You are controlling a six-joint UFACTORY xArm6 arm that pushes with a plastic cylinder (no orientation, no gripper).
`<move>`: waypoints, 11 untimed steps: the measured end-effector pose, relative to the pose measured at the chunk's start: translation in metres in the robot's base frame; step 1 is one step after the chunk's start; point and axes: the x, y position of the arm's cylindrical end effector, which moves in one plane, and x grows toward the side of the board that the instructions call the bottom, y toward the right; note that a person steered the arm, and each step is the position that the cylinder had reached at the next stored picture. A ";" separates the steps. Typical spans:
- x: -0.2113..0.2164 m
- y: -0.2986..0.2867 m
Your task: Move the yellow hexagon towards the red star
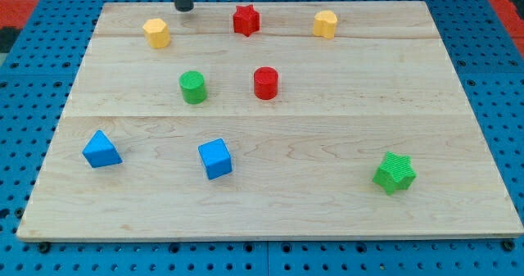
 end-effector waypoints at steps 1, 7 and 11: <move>0.002 0.054; 0.115 0.021; 0.068 -0.027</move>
